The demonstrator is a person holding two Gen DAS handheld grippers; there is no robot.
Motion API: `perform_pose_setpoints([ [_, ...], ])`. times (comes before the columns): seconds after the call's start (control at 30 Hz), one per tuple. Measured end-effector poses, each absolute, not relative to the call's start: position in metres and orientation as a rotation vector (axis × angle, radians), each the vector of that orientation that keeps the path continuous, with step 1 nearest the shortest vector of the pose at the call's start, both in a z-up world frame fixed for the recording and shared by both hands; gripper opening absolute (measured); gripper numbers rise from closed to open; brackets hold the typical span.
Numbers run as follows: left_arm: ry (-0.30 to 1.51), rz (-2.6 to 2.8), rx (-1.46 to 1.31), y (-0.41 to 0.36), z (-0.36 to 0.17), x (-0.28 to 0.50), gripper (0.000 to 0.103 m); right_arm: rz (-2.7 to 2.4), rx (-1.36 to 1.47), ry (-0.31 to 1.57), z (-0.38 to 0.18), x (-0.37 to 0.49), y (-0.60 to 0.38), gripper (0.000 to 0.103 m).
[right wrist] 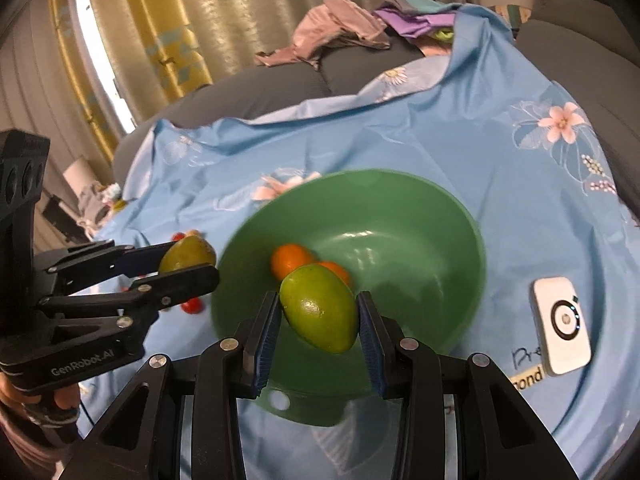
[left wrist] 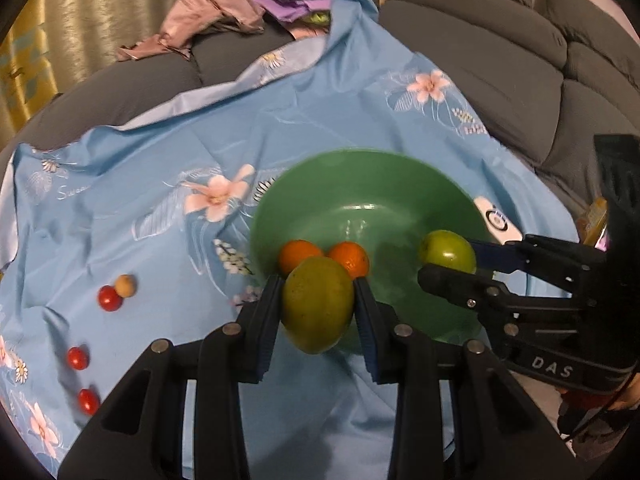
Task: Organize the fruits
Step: 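Drop the lime into the bowl with the right gripper while the left gripper drops the lemon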
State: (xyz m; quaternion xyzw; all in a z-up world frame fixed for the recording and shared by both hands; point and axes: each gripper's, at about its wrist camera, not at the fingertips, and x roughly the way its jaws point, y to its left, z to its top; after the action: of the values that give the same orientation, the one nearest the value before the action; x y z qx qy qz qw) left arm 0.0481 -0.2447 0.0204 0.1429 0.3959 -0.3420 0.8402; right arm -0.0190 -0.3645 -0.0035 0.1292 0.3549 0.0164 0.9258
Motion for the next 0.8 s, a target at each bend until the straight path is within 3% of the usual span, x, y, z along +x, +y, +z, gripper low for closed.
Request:
perform_pose_setpoints([
  [0.23,0.872,-0.721,0.307,-0.251,0.009,0.054,0.037,0.019,0.275,0.771,-0.013,-0.017,-0.37,0.04],
  [0.37,0.861,-0.704,0.297,-0.245,0.012,0.052,0.059,0.012,0.274,0.773,-0.012,-0.017,-0.369,0.041],
  [0.6,0.848,-0.64,0.242,-0.203,0.019,0.042,0.071,0.0,0.269,0.75,-0.001,-0.024,-0.364,0.041],
  [0.8,0.884,-0.478,0.196,-0.13,0.007,0.032,0.073,0.081,0.275,0.725,0.006,-0.028,-0.346,0.041],
])
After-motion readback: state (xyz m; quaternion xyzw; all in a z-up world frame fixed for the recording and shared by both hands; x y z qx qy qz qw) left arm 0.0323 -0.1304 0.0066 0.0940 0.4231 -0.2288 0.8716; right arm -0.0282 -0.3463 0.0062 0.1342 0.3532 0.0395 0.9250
